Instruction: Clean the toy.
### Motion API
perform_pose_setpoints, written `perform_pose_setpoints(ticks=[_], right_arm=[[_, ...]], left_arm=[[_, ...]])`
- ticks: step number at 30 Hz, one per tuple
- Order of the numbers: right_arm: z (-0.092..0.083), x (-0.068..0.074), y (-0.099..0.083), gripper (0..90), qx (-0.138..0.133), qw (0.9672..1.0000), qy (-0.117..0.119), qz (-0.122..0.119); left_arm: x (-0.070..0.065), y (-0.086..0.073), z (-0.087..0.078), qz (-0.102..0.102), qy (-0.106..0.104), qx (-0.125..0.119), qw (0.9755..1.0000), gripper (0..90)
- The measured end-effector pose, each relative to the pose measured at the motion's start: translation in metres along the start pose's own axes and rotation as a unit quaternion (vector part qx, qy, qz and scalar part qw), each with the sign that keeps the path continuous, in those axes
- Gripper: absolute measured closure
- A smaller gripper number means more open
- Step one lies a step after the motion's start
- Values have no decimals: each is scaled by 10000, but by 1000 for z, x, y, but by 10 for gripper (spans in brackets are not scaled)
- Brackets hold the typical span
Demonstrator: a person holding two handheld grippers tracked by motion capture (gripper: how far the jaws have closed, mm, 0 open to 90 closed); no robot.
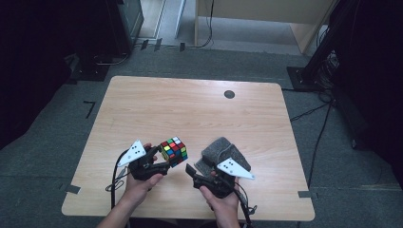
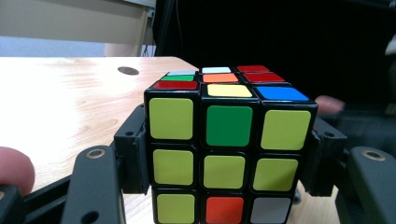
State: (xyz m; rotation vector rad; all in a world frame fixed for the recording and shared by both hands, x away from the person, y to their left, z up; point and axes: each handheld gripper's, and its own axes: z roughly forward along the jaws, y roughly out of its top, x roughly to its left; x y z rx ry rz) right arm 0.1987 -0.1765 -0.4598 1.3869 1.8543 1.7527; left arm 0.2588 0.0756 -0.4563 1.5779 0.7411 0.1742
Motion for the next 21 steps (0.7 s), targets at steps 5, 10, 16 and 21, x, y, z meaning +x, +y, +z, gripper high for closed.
perform_pose_setpoints(ticks=[5, 10, 16, 21], right_arm=[[16, 17, -14, 196, 92, 9951, -384, -902], [22, 23, -17, 214, -35, 9929, -388, -1125], [22, 27, -19, 325, -217, 9924, -450, -1121], [19, 28, -19, 345, -286, 9882, -507, -1417]], left_arm=[[-7, 0, 4, -161, -114, 29, 9998, 341], [-13, -2, 7, -319, -232, 36, 9992, 341], [-21, -4, 11, -285, -365, 45, 9989, 341], [-18, -4, 11, -425, -508, 71, 9978, 338]])
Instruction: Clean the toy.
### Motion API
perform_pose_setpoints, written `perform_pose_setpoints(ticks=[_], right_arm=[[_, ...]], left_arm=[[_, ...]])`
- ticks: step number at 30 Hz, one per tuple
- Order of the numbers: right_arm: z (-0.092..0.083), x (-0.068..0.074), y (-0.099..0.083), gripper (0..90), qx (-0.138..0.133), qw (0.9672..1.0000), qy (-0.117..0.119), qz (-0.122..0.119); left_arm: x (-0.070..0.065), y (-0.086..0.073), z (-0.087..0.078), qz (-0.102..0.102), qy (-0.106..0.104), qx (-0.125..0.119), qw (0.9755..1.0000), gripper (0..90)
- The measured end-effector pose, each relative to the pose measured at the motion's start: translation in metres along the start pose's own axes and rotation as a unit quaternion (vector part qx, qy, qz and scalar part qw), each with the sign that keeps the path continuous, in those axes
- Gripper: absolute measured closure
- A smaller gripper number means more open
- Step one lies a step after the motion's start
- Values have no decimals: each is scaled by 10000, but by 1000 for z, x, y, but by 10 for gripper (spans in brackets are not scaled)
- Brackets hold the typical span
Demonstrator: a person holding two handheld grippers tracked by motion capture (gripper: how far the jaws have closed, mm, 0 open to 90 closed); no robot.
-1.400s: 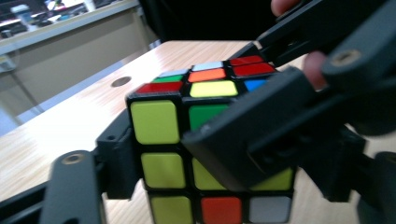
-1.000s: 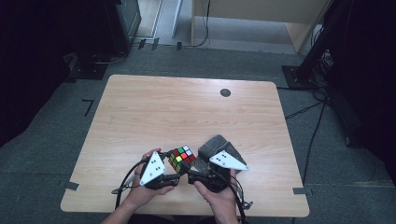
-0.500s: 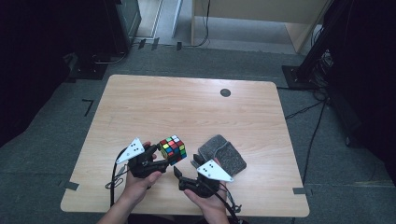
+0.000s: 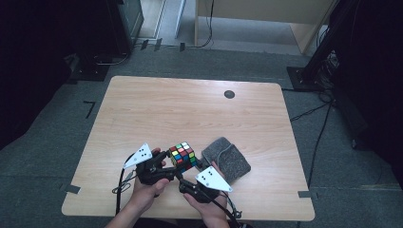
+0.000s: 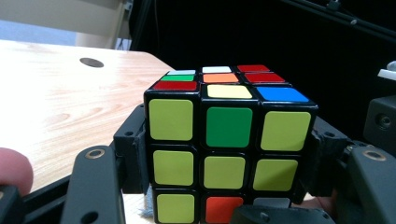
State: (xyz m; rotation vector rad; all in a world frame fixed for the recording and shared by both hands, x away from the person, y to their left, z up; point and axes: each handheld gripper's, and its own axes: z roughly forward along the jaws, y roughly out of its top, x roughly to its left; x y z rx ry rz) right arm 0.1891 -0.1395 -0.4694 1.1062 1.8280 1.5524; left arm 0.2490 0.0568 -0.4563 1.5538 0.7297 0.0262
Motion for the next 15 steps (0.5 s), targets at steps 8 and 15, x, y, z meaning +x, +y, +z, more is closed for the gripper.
perform_pose_setpoints(ticks=[8, 15], right_arm=[[-1, -2, 0, 349, 98, 9999, 23, -71], [-3, -18, -1, 350, 403, 9992, 50, 0]], left_arm=[[4, 4, -2, 22, -83, 8, 10000, 307], [17, 18, -23, 73, 27, -347, 9994, 222]])
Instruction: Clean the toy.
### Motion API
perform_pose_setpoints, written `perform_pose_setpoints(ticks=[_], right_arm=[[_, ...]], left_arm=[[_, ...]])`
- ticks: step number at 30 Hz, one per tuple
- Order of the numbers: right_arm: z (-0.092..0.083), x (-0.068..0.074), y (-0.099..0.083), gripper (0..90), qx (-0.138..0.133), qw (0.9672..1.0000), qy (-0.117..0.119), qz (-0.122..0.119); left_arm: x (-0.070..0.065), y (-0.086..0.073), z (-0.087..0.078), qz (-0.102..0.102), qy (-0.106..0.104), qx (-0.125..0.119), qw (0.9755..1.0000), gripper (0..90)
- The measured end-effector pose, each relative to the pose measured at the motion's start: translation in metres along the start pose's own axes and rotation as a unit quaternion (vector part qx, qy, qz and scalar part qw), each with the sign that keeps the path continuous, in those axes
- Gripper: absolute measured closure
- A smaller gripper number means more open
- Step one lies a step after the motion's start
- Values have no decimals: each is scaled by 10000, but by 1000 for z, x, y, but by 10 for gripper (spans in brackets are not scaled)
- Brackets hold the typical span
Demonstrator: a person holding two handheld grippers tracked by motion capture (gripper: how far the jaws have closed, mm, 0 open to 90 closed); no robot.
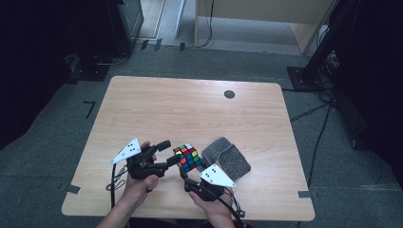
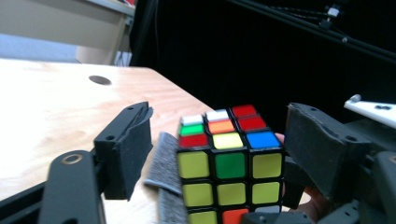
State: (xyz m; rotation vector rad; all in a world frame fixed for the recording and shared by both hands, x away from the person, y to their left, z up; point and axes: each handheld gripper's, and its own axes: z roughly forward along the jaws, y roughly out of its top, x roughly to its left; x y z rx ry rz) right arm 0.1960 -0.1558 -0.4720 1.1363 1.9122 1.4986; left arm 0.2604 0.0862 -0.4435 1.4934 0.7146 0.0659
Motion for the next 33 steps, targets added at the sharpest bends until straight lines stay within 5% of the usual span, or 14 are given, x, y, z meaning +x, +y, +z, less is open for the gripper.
perform_pose_setpoints(ticks=[4, 8, 11, 16, 19, 23, 28, 32, 33], right_arm=[[-6, -16, 5, 350, 103, 9999, -64, 49], [-14, -32, 16, 349, 197, 9996, -37, 218], [-21, -40, 23, 349, 275, 9990, -67, 339], [-28, -46, 33, 350, 396, 9970, 158, 653], [-27, -40, 38, 349, 652, 9941, 451, 745], [-22, -28, 38, 349, 896, 9906, 725, 742], [-16, -21, 36, 348, 1129, 9858, 960, 792], [-13, -19, 36, 348, 1306, 9810, 1118, 903], [-12, -18, 35, 348, 1378, 9799, 1116, 910]], left_arm=[[10, 1, -6, 42, 33, 38, 10000, 213], [7, -4, -5, 776, 119, 385, 9962, 214], [0, -11, 1, 1455, 321, 737, 9861, 211], [-13, -31, 16, 2509, 743, 1322, 9561, 195], [-22, -38, 23, 2870, 788, 1415, 9441, 185], [-30, -40, 25, 3176, 821, 1366, 9347, 177], [-35, -42, 24, 3440, 763, 1366, 9258, 180], [-41, -44, 26, 3744, 832, 1376, 9132, 191], [-42, -45, 26, 3751, 832, 1363, 9131, 194]])
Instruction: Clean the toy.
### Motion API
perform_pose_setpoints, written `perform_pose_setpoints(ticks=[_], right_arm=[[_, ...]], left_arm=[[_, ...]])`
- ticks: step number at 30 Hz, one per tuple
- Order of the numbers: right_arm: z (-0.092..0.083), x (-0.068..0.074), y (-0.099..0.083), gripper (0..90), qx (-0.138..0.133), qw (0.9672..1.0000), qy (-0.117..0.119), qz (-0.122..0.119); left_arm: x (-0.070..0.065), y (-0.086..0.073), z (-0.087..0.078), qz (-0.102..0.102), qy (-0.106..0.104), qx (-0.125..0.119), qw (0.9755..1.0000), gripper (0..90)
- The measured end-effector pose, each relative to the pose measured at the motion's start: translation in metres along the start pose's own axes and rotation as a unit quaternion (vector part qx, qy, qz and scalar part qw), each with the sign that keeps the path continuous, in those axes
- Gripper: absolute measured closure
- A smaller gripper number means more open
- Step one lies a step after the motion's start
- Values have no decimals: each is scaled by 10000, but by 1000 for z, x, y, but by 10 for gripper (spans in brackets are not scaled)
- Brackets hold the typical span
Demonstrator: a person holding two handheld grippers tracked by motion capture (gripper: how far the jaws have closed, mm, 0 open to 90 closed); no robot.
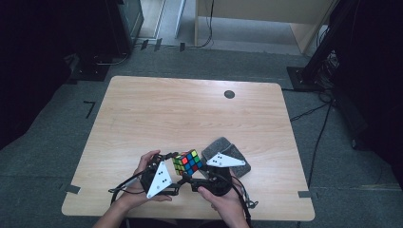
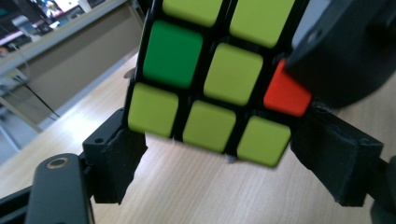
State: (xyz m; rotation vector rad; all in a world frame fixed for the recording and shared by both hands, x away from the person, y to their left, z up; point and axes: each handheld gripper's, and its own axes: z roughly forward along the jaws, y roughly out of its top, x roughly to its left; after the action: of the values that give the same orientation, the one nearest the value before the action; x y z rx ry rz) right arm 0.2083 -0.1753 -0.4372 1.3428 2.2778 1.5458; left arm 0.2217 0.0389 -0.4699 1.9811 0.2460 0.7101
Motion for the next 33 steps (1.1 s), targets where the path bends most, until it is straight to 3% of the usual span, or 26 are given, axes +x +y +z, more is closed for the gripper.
perform_pose_setpoints(ticks=[10, 13, 18, 20, 23, 25, 28, 33], right_arm=[[-1, -4, 0, 344, 73, 9997, 133, 179], [-3, -7, 1, 324, -31, 9994, 239, 238], [-4, -6, 2, 258, -213, 9989, 263, 312], [-4, -7, 2, 304, -233, 9984, 321, 411], [-5, -7, 1, 335, -242, 9983, 218, 488], [-4, -7, 0, 337, -243, 9981, 193, 524], [-3, -6, 0, 338, -251, 9981, 189, 532], [-1, -2, 0, 343, -149, 9986, 205, 462]], left_arm=[[-2, -1, -2, 177, 184, -110, 9996, 327], [-1, -1, -3, 91, 131, -167, 9997, 330], [-3, -2, -2, 121, 32, -140, 9998, 331], [-4, -1, -1, 90, -55, -171, 9998, 330], [-3, -1, 0, -14, -161, -136, 9998, 327], [-3, -2, 1, -23, -136, -117, 9998, 317], [-2, -1, 1, -65, -113, -107, 9999, 253], [-5, 1, 1, 5, -241, -143, 9996, 283]])
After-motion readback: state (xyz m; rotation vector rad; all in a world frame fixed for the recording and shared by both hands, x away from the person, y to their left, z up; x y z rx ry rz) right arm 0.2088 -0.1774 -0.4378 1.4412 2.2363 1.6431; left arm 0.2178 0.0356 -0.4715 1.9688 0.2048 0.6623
